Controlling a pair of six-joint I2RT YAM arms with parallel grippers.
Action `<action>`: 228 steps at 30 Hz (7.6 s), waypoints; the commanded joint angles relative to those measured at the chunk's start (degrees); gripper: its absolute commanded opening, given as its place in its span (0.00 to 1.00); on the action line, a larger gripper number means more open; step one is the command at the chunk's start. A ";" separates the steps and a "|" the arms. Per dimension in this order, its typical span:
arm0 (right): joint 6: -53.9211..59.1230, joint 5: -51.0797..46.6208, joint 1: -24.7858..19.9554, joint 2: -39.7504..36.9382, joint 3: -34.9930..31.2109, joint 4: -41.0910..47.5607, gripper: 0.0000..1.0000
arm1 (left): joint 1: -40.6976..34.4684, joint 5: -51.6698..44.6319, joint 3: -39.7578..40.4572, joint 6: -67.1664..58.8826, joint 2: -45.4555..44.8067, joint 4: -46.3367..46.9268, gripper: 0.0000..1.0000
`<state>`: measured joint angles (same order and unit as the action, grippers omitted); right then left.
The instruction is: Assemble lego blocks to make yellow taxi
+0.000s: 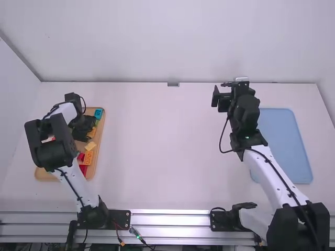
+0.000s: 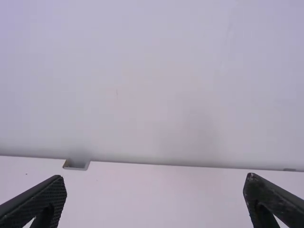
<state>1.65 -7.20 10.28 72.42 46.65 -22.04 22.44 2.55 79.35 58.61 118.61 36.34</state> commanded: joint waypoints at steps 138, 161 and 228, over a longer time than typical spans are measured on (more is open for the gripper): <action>-3.37 3.32 -0.07 0.24 2.45 1.55 0.99 | 3.54 5.66 9.09 -48.24 -15.28 17.07 0.99; -6.67 3.56 -0.04 0.24 2.45 1.57 0.99 | 17.66 -0.09 9.18 -84.21 -7.06 13.31 0.99; -7.91 5.97 -0.04 0.24 2.45 2.99 0.99 | 17.70 2.60 5.31 -85.05 1.49 7.43 0.68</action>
<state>-6.02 -1.32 10.28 72.42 46.68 -18.92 40.12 5.19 84.86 -26.74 119.57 43.13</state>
